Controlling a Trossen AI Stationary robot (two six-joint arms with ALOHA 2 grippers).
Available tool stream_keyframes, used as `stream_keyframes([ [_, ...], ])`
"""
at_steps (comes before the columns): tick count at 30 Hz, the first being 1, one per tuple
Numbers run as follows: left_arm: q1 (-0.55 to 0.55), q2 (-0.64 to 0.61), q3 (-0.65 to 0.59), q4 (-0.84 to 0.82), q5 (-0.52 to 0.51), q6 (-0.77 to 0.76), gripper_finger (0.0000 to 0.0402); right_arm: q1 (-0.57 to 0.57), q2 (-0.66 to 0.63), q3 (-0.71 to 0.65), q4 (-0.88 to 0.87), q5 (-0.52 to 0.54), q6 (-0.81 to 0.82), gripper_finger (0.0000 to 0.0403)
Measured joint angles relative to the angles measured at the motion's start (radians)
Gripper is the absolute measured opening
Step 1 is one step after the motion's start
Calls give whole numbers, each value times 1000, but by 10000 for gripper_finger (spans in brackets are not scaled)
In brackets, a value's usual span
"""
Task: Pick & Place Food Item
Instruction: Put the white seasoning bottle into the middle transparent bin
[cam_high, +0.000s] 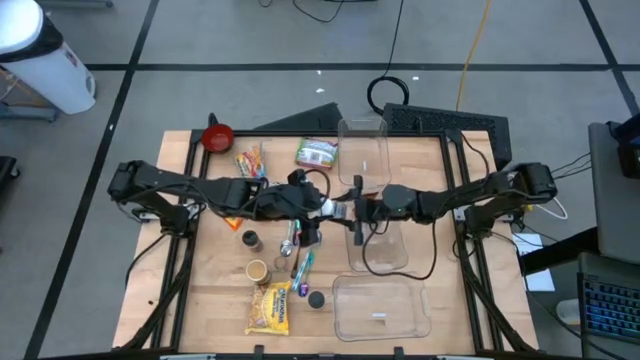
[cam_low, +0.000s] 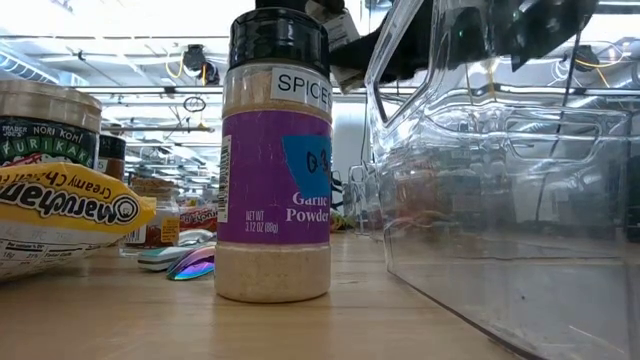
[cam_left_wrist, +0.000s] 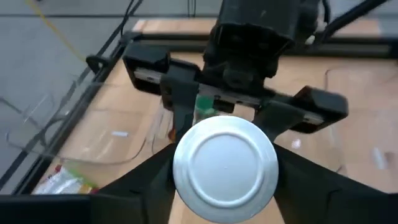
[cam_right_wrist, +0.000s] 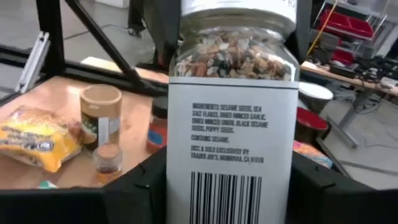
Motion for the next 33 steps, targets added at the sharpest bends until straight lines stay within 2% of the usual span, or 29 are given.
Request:
stream_keyframes([
  [4, -27, -77, -18, 12, -2, -15, 329, -6, -70, -5, -112, -23, 4, 191],
  [6, -50, -110, -68, 76, -69, 7, 367, -8, -123, -5, -162, -17, 4, 191],
  [8, -71, -132, -160, 183, -154, 49, 388, -13, -168, -6, -186, -13, 0, 191],
  [10, -76, -145, -268, 381, -195, 118, 388, -16, -212, -40, -178, -18, 5, 191],
  [13, -60, -152, -419, 695, -171, 250, 373, -28, -271, -104, -105, -33, 22, 191],
  [16, -22, -144, -540, 957, -53, 313, 359, -49, -311, -166, 37, -123, 71, 191],
  [19, 41, -148, -608, 1159, 154, 283, 350, -61, -324, -207, 105, -178, 115, 191],
  [22, 98, -148, -621, 1190, 280, 200, 345, -64, -320, -210, 107, -205, 121, 191],
  [27, 112, -112, -623, 1198, 300, -6, 347, -58, -261, -205, 196, -236, 152, 191],
  [30, 110, -80, -618, 1223, 308, 50, 348, -59, -229, -204, 244, -270, 174, 191],
  [33, 110, -45, -619, 1277, 272, 77, 345, -58, -183, -193, 269, -283, 177, 191],
])
